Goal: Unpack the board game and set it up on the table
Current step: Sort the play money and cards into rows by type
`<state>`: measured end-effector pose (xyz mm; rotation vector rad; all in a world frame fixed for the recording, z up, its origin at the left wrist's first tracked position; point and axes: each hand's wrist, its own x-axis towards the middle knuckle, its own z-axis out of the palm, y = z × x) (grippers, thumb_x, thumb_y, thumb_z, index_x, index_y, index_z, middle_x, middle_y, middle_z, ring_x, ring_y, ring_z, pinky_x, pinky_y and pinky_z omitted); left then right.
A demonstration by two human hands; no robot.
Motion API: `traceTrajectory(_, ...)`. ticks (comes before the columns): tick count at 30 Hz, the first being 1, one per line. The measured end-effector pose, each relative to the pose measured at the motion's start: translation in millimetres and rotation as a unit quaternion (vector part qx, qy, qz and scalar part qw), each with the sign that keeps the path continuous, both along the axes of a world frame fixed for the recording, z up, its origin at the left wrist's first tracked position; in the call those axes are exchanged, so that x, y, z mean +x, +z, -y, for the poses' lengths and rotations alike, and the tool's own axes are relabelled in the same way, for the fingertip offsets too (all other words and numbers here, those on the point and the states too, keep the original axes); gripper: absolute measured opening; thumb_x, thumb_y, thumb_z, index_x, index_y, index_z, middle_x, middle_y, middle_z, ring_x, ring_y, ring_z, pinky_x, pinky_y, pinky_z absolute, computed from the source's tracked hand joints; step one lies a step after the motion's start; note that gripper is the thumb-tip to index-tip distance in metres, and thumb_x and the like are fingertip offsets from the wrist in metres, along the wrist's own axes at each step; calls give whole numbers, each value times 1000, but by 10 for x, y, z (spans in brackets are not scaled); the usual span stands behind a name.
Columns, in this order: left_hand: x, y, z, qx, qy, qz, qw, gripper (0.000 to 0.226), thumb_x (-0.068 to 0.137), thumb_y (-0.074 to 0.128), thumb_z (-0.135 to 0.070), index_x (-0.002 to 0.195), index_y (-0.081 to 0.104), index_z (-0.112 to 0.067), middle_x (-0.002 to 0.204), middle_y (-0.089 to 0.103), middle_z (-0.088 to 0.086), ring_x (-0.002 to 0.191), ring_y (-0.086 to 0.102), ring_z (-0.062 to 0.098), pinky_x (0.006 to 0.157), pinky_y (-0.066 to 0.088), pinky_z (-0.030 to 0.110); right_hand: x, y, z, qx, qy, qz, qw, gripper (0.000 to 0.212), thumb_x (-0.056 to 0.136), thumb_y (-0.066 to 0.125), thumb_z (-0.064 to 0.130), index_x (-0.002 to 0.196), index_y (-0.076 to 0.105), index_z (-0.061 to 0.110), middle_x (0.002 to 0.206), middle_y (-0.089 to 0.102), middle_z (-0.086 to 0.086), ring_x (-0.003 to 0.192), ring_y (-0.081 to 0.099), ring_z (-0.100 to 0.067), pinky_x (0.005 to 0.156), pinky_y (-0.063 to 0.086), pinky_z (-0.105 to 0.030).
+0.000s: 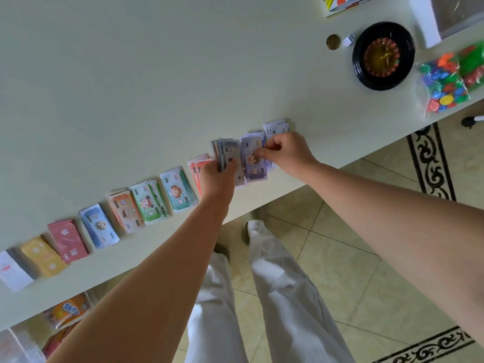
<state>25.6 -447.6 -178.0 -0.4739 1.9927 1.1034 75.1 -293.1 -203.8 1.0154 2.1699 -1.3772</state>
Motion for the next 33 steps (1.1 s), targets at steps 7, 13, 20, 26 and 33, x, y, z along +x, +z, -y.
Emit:
traceTrajectory(7,-67,-41,-40,-39,-21,-29,999,13,89,66,-19,100,64,-13,87,63,2,74,60,15,51,45,17,-30,-130,1,117,1,35,992,29,78,75,29,57,58,17,54,55,11,60,56,-14,58,41,-26)
traceTrajectory(13,-60,-32,-154,-24,-19,-8,1000,22,87,69,-19,105,62,-11,91,63,2,83,60,19,56,48,18,-43,-154,32,158,9,62,985,29,81,71,34,67,54,16,67,59,3,65,54,-16,59,40,-27)
traceTrajectory(20,-12,41,-340,14,-4,18,1000,14,86,70,-15,86,57,-20,75,58,-11,66,55,2,55,44,15,-19,166,-109,-160,-83,-5,984,22,90,59,19,78,62,1,75,62,-9,52,47,-9,55,41,-19)
traceTrajectory(26,7,66,-517,36,-10,39,999,12,86,71,-16,86,60,-21,74,61,-11,69,58,6,66,53,22,109,232,-340,-156,-98,13,983,23,88,67,22,91,67,-1,70,63,0,46,47,2,49,39,-12)
traceTrajectory(33,76,-5,-582,39,1,82,996,22,93,47,-12,74,51,-21,79,56,2,77,50,19,72,44,30,191,-33,-495,23,-88,28,995,14,84,68,22,77,67,9,72,65,1,66,56,-10,62,45,-25)
